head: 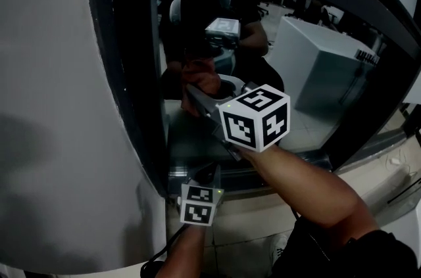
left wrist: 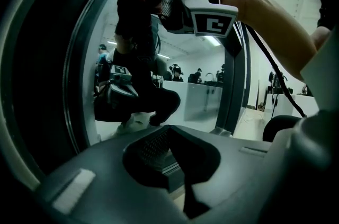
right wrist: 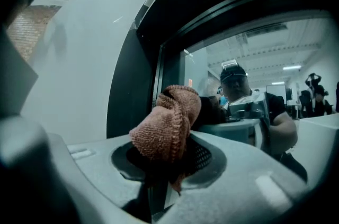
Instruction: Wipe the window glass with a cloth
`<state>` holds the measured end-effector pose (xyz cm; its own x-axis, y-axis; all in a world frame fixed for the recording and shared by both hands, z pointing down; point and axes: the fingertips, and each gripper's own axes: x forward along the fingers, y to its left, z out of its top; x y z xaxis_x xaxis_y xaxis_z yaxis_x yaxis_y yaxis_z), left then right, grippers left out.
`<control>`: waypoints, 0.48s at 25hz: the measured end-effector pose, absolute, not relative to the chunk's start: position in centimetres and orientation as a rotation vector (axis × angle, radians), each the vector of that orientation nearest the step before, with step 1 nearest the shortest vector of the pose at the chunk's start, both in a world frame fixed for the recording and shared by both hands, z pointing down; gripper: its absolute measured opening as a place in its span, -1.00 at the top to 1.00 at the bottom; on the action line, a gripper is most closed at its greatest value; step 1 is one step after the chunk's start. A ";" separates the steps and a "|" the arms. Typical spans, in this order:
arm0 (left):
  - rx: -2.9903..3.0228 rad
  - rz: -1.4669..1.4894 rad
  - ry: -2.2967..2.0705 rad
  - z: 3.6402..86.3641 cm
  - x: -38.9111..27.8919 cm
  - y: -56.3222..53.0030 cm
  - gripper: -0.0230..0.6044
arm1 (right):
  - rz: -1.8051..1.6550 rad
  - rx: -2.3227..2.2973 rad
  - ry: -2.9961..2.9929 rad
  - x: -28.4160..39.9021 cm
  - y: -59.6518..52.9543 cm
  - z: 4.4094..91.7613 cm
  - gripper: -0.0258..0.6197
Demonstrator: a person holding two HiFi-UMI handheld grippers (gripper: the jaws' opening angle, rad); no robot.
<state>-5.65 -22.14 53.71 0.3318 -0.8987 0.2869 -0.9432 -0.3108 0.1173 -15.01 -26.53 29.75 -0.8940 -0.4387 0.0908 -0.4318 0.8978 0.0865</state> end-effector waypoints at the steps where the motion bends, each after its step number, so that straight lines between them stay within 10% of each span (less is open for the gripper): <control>1: 2.336 0.246 -1.660 53.7 -5.6 -22.1 0.87 | -0.099 0.686 -2.953 -14.5 -26.7 29.7 0.60; 12: 2.335 0.274 -1.649 54.4 -5.0 -22.5 0.87 | -0.062 0.763 -2.949 -8.6 -28.4 29.1 0.60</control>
